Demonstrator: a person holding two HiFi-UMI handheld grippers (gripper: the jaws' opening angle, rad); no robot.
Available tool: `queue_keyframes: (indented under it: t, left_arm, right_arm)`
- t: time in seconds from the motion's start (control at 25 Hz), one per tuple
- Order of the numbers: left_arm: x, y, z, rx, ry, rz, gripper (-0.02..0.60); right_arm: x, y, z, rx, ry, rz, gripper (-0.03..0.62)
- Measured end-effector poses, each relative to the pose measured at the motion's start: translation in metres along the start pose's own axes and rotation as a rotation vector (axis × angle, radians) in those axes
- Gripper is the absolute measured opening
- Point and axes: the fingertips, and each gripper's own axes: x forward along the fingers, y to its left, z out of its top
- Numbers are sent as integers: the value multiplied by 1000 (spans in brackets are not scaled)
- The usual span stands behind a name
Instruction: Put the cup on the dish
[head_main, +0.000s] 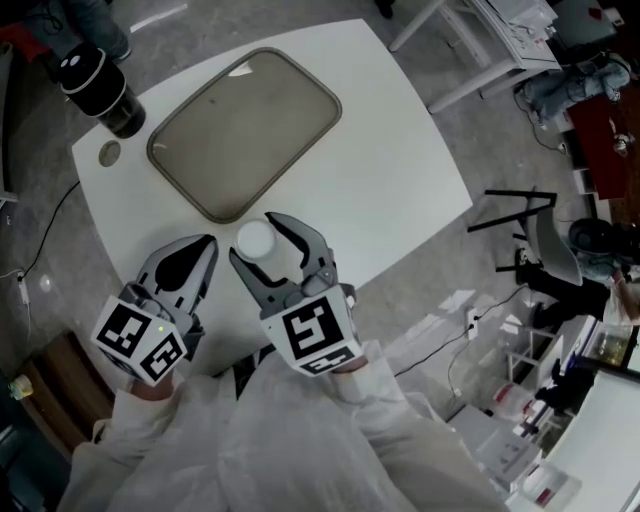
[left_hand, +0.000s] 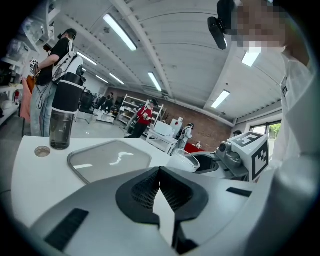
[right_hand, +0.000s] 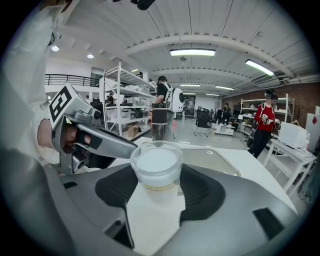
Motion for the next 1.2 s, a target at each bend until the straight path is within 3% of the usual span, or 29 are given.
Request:
queue_keyframes:
  t: [0.68, 1.2]
  left_arm:
    - [53, 45, 8, -65, -10, 98, 8]
    - [99, 78, 27, -44, -6, 152, 8]
  right_arm:
    - [50, -62, 3, -28, 5, 76, 261]
    - [98, -107, 13, -2, -15, 107, 261]
